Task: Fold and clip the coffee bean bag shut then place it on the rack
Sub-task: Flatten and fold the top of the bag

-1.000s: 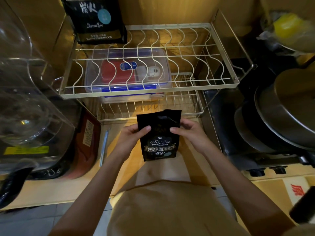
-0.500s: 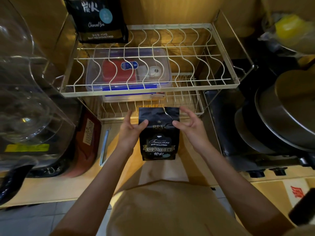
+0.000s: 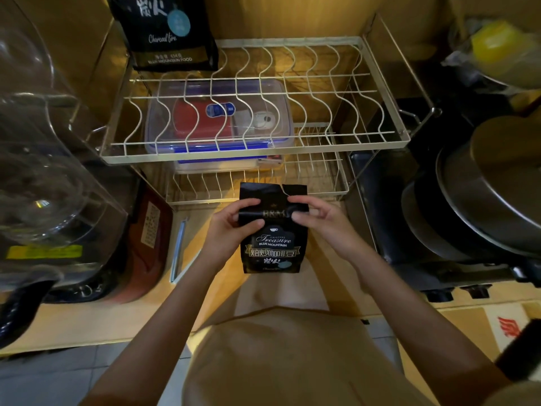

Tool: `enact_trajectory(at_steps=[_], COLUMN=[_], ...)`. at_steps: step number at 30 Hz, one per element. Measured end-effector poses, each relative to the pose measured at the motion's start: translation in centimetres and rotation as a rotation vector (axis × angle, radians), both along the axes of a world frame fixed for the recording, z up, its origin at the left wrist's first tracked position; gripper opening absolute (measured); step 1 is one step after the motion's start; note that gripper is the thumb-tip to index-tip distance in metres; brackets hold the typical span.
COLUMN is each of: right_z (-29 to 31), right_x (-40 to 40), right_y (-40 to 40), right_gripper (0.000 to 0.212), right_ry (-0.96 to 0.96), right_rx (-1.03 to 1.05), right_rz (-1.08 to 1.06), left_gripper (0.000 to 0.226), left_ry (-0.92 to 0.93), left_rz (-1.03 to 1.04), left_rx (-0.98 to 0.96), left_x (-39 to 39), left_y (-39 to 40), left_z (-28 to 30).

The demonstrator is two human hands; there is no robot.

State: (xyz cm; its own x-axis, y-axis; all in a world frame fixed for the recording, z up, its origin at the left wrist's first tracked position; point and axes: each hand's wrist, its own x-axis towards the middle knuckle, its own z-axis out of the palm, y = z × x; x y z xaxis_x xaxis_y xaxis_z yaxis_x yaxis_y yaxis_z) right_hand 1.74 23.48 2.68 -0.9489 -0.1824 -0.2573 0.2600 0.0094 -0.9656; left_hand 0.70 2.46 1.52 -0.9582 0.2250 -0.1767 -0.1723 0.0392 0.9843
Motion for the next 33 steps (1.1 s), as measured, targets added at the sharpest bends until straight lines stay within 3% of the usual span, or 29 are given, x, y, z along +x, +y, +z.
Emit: enact_trajectory(at_steps=[2, 5, 10, 15, 22, 26, 33], right_z=[-0.2, -0.3, -0.2, -0.5, -1.3, -1.5, -1.3], right_x=[0.2, 0.2, 0.1, 0.1, -0.2, 0.0, 0.2], right_y=[0.2, 0.0, 0.2, 0.0, 0.3, 0.2, 0.0], right_gripper=[0.04, 0.038, 0.036, 0.033, 0.017, 0.025, 0.027], right_ry=[0.004, 0.007, 0.016, 0.038, 0.119, 0.036, -0.022], right_rx=[-0.001, 0.01, 0.077, 0.141, 0.387, 0.211, 0.134], right_rz=[0.027, -0.002, 0.023, 0.009, 0.047, 0.037, -0.061], left_gripper=[0.036, 0.034, 0.04, 0.028, 0.02, 0.017, 0.01], left_ry=[0.033, 0.049, 0.162, 0.162, 0.029, -0.073, -0.109], left_rz=[-0.017, -0.007, -0.05, -0.038, -0.075, 0.023, 0.024], left_rx=[-0.007, -0.041, -0.331, -0.414, -0.194, -0.078, -0.057], left_x=[0.1, -0.1, -0.2, -0.1, -0.1, 0.1, -0.3], left_y=[0.0, 0.2, 0.2, -0.1, -0.7, -0.5, -0.4], left_z=[0.0, 0.1, -0.1, -0.2, -0.8, -1.3, -1.5])
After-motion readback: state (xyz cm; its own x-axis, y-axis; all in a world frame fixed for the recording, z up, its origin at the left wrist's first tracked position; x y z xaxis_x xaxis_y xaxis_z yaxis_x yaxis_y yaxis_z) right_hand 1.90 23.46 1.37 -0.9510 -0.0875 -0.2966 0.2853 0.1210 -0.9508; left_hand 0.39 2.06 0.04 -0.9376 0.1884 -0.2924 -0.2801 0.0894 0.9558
